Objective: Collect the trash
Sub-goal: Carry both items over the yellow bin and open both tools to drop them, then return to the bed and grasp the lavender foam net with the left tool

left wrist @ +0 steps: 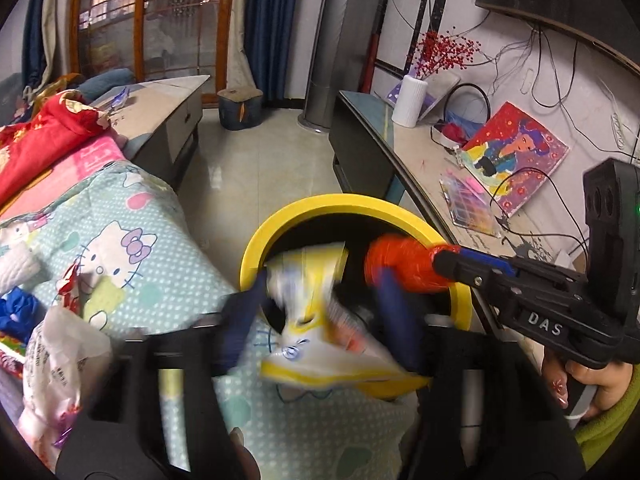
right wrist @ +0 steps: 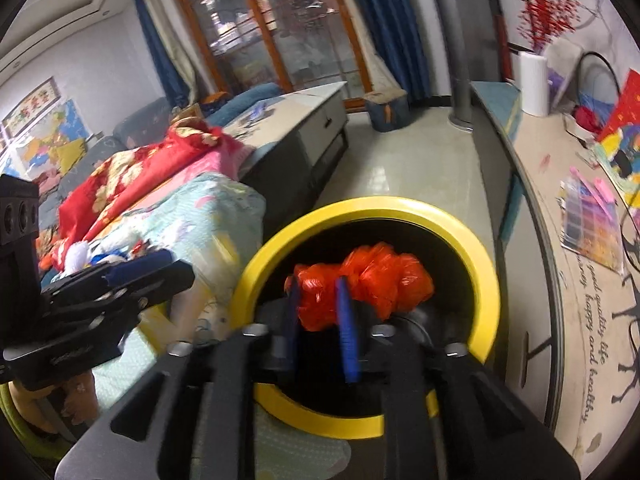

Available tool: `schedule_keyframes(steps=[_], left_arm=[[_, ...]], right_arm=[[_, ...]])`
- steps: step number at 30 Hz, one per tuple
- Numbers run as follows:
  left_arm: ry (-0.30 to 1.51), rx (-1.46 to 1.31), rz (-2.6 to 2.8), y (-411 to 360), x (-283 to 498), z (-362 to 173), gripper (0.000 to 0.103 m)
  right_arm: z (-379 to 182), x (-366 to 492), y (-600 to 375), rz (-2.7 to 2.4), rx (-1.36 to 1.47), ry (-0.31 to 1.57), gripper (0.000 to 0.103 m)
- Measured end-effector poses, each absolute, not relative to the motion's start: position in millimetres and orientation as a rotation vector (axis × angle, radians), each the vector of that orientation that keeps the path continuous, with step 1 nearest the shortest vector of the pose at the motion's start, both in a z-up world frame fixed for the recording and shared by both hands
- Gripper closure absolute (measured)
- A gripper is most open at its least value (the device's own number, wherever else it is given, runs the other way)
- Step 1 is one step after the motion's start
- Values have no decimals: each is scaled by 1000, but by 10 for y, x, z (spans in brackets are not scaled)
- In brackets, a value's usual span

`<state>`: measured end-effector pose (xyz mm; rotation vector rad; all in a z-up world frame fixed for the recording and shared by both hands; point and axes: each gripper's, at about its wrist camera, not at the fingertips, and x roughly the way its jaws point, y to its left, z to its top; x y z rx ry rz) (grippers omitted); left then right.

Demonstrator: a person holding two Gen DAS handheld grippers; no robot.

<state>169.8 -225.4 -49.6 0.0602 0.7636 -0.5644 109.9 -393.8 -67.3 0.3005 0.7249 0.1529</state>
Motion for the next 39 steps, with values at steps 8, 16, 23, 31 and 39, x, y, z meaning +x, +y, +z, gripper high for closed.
schedule_keyframes(steps=[8, 16, 23, 31, 39], left_arm=[[733, 15, -533, -2113, 1671, -429, 14], [695, -32, -475, -1827, 1576, -317, 13], [637, -56, -422, -1584, 1478, -183, 13], [589, -75, -366, -1325, 1358, -71, 13], [563, -100, -302, -1038, 1267, -40, 13]], right_arm=[[-623, 1060, -4014, 83, 315, 684, 54], [-460, 1012, -3872, 96, 274, 633, 48], [-295, 966, -3662, 131, 241, 591, 43], [-170, 901, -3401, 176, 206, 562, 39], [-104, 850, -3063, 236, 165, 552, 36]])
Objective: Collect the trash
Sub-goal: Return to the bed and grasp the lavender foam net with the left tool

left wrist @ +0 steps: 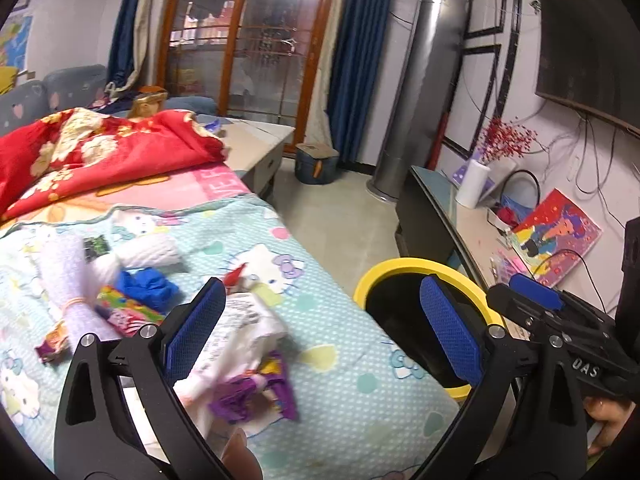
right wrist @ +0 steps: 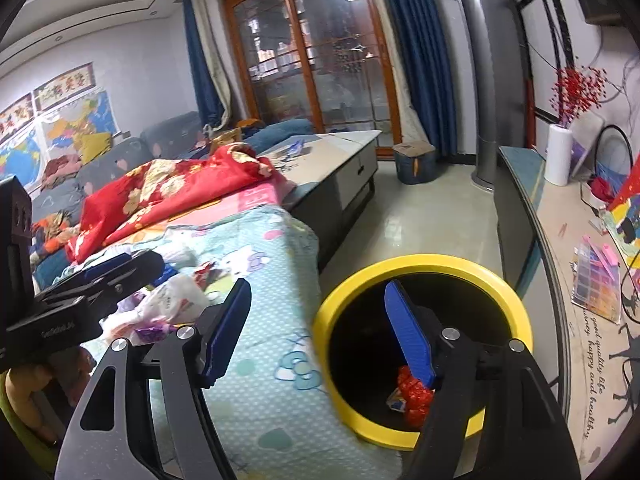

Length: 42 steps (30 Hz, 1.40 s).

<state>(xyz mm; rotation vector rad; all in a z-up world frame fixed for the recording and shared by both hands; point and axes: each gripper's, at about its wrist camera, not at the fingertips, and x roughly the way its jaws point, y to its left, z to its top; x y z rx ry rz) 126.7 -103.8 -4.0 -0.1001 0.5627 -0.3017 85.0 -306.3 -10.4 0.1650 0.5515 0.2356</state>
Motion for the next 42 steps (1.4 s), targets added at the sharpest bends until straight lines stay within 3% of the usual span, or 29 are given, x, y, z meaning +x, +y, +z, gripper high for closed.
schedule_keyframes(steps=[29, 42], left_arm=[[524, -300, 26, 447, 1220, -3, 13], [581, -365, 85, 897, 1350, -170, 13]], right_arm=[[-69, 800, -1585, 505, -21, 615, 30], [-534, 1137, -1405, 527, 12, 810, 30]])
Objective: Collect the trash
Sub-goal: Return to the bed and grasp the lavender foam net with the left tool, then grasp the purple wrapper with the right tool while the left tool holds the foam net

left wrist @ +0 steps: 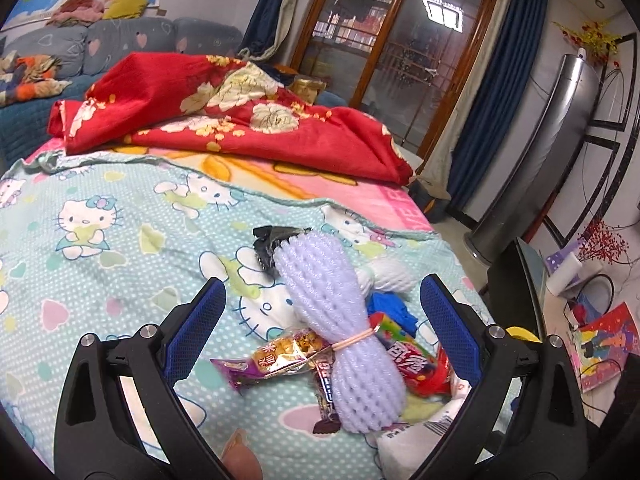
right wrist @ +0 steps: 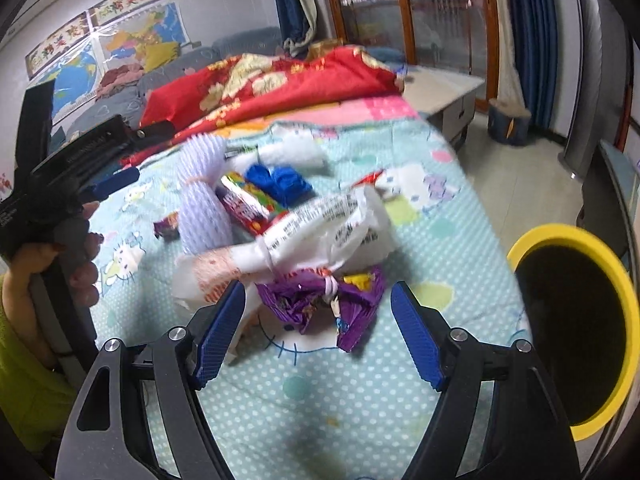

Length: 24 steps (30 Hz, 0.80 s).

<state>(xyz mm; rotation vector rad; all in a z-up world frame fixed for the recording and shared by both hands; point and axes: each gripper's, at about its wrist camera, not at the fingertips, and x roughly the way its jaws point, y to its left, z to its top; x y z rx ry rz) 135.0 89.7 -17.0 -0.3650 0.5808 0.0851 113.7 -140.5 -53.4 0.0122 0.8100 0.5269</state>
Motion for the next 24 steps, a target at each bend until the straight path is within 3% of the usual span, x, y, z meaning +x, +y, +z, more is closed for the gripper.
schedule_keyframes(steps=[5, 8, 14, 15, 16, 19, 24], left_arm=[[629, -358, 66, 835, 1461, -302, 16], [661, -350, 55, 799, 1503, -377, 25], [714, -347, 51, 771, 1538, -497, 51], [719, -349, 48, 773, 1535, -509, 57], [722, -351, 44, 777, 1537, -515, 64], [719, -351, 35, 782, 1526, -499, 72], [679, -373, 31, 829, 1460, -379, 75]], right_arm=[[-706, 1252, -1395, 550, 33, 858, 30], [-769, 1275, -1405, 565, 49, 872, 33], [-804, 1238, -1452, 584, 64, 878, 54], [-810, 1234, -1458, 583, 62, 881, 78], [-818, 1235, -1463, 586, 59, 890, 86], [-843, 1226, -1513, 596, 75, 900, 90], [-774, 1150, -1548, 601, 67, 867, 94]])
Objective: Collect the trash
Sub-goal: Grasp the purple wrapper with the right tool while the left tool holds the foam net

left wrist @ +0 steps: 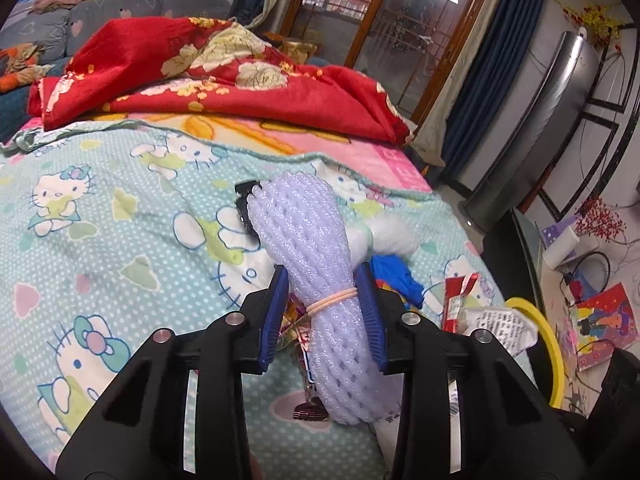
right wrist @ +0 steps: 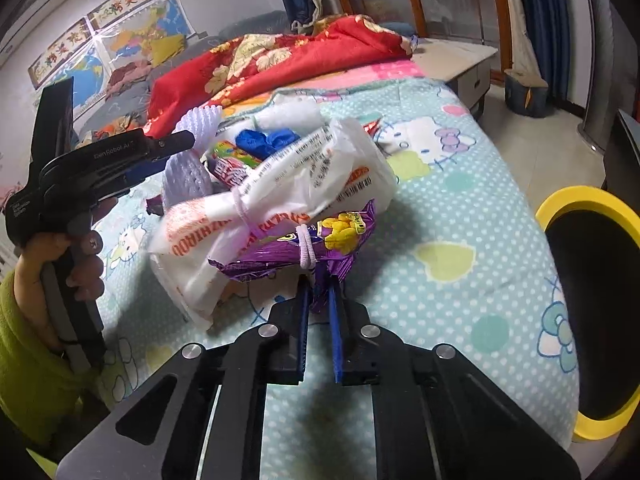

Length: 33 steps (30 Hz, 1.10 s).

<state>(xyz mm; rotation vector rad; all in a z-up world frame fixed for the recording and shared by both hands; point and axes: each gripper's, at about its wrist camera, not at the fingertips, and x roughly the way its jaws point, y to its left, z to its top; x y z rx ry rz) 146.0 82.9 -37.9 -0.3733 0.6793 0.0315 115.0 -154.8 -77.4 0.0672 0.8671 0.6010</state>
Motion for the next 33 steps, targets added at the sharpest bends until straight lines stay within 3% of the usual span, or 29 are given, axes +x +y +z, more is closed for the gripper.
schedule_keyframes(steps=[15, 33], left_arm=[[562, -394, -39, 756, 1298, 108, 77], [574, -340, -159, 314, 1222, 150, 77]], right_arm=[[-471, 990, -1717, 592, 65, 776, 95], [-315, 748, -1782, 654, 30, 777, 95]])
